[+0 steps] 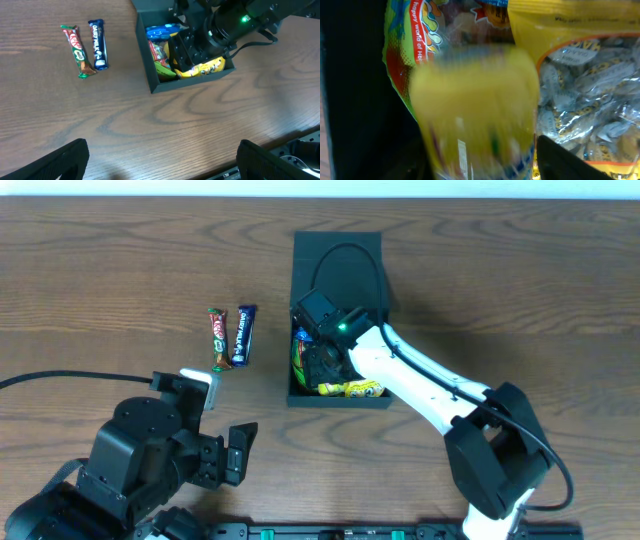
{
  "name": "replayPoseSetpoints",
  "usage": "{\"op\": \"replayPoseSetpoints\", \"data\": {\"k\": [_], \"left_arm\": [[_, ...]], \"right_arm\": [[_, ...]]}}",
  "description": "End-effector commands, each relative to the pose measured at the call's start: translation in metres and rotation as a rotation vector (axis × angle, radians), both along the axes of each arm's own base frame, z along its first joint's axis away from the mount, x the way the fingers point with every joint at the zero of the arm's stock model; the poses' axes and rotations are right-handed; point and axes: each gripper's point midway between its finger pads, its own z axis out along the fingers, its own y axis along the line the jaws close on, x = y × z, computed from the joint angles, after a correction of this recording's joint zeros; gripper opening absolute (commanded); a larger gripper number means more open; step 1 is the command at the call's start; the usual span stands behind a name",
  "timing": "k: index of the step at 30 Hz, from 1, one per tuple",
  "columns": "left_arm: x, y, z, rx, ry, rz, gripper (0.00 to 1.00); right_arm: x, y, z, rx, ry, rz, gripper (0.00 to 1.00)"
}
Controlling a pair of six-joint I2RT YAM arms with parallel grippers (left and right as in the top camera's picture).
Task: Pack container
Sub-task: 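Place the Mentos tube into the box and open the right gripper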
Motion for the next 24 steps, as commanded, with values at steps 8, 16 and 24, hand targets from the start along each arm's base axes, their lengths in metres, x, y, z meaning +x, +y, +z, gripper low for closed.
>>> {"op": "replayPoseSetpoints", "data": {"k": [8,16,24], "left_arm": [[0.001,0.0,0.007,-0.007,-0.027,0.0,0.95],[0.013,0.009,0.008,0.047,-0.065,0.047,0.95],[0.064,0.026,-0.012,0.211,-0.134,0.213,0.95]], "right_arm": [[0.028,-0.015,0.088,0.118,-0.174,-0.076,0.83],[0.016,-0.067,0.186,0.223,-0.362,-0.143,0.86],[-0.002,-0.109,0.203,0.18,-0.372,-0.159,0.87]]}}
